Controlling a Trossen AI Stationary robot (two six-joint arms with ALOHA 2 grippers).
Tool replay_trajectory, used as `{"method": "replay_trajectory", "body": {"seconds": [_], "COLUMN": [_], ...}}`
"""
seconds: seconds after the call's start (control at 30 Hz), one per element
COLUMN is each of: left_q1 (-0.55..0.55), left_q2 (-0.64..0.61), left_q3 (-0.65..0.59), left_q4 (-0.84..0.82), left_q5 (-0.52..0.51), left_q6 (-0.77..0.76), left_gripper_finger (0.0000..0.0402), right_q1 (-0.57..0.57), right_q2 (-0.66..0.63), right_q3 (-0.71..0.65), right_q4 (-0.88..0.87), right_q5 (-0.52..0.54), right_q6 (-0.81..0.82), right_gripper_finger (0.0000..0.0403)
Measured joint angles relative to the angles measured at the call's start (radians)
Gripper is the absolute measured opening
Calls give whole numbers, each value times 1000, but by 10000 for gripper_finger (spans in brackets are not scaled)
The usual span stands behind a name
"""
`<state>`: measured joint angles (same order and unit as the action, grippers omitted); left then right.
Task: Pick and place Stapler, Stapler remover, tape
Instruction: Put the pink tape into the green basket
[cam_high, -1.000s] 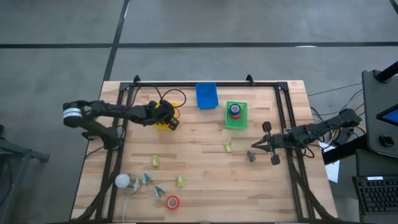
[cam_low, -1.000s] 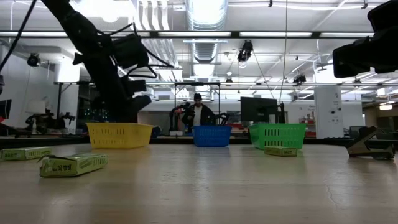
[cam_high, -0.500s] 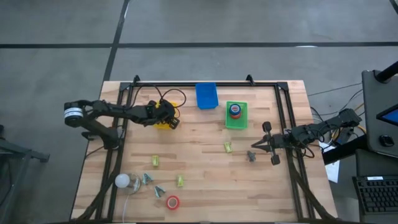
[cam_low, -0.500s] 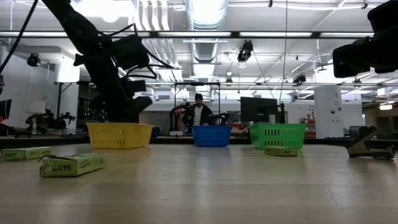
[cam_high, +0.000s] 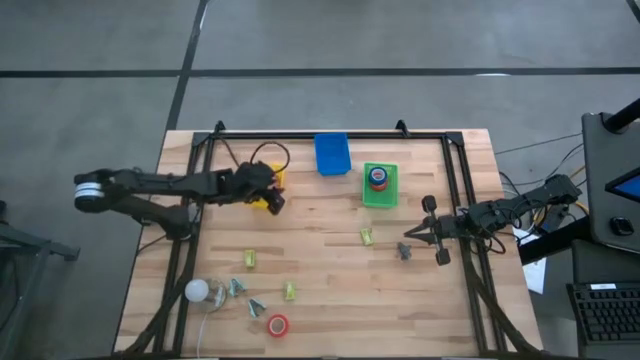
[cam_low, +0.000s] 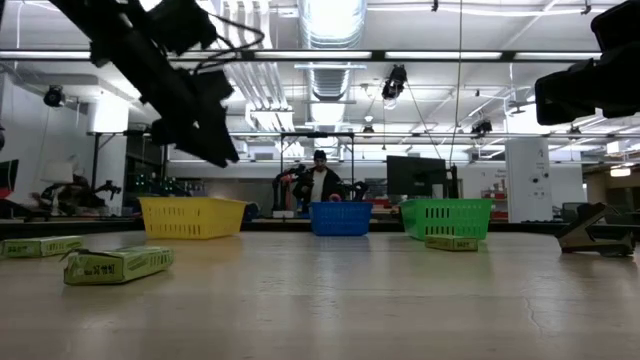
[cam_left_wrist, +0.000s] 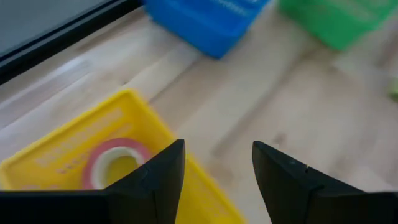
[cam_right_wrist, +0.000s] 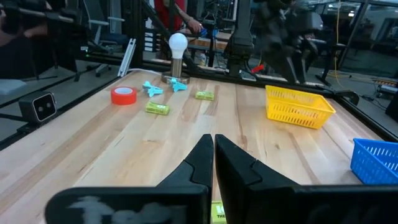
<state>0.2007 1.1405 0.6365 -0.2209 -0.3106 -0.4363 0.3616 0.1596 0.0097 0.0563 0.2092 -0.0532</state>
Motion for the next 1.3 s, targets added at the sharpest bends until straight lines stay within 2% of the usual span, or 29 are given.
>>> {"method": "replay_trajectory", "body": {"seconds": [0.3, 0.47, 0.57, 0.63, 0.8, 0.9, 0.97, 1.17, 1.3], "left_q1": [-177, -196, -156, -98, 71, 135, 156, 177, 178], "left_q2": [-61, -57, -53, -43, -18, -2, 15, 135, 222], "left_q3": [0, 0, 0, -1, -2, -2, -2, -2, -2], "left_q4": [4, -9, -109, -184, -208, -199, -189, -167, -115], "left_q5": [1, -15, -120, -122, 9, 86, 118, 130, 73], "left_q6": [7, -5, -67, -64, 72, 198, 262, 392, 441], "left_gripper_finger": [188, 188, 188, 188, 188, 188, 188, 188, 188], "right_q1": [0, 0, 0, 0, 0, 0, 0, 0, 0], "right_q2": [0, 0, 0, 0, 0, 0, 0, 0, 0], "right_q3": [0, 0, 0, 0, 0, 0, 0, 0, 0], "right_q4": [0, 0, 0, 0, 0, 0, 0, 0, 0], "right_q5": [0, 0, 0, 0, 0, 0, 0, 0, 0], "right_q6": [0, 0, 0, 0, 0, 0, 0, 0, 0], "right_gripper_finger": [13, 13, 13, 13, 13, 13, 13, 13, 13]}}
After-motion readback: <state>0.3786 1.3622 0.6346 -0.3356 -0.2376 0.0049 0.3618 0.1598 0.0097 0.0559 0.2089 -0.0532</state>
